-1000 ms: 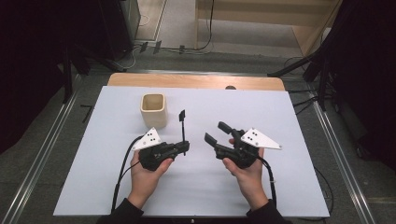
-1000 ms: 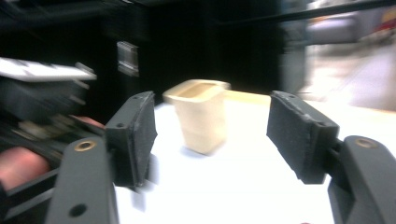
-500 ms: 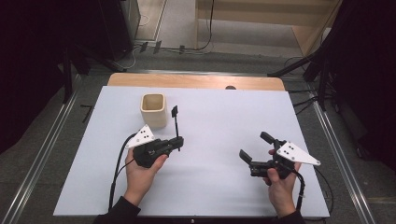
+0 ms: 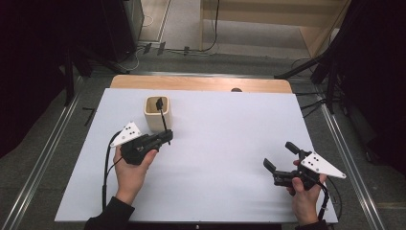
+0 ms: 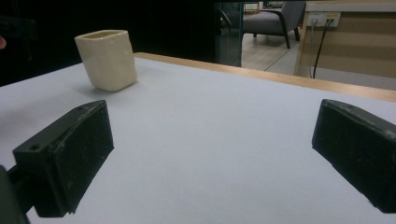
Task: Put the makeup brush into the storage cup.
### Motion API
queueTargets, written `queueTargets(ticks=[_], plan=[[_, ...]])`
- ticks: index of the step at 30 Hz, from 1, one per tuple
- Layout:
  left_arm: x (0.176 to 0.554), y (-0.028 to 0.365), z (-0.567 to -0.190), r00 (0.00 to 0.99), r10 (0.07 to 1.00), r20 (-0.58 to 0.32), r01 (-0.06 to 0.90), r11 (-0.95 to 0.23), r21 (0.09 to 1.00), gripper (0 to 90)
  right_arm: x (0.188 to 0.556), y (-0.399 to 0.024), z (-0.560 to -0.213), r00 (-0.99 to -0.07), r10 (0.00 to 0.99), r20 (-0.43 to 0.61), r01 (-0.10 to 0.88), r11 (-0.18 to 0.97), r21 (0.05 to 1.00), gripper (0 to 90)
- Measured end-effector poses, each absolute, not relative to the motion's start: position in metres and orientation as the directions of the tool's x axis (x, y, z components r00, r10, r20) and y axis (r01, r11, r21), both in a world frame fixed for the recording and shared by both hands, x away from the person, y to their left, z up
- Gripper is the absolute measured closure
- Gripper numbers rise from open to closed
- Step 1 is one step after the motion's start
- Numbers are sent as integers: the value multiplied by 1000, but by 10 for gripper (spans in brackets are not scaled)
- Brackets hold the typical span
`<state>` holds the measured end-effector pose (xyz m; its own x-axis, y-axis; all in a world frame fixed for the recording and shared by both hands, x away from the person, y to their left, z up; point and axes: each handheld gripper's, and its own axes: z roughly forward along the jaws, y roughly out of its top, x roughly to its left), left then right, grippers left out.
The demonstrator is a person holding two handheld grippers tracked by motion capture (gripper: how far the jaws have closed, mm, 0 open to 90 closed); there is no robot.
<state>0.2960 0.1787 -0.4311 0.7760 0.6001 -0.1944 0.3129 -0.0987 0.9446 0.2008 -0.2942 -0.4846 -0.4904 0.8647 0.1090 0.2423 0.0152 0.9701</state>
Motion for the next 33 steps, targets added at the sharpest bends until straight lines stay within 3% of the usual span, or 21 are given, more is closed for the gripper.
queueTargets(ticks=[33], plan=[[347, 191, -398, 717, 685, -131, 248, -75, 966, 861, 192, -307, -491, -491, 859, 148, 263, -16, 965, 0]])
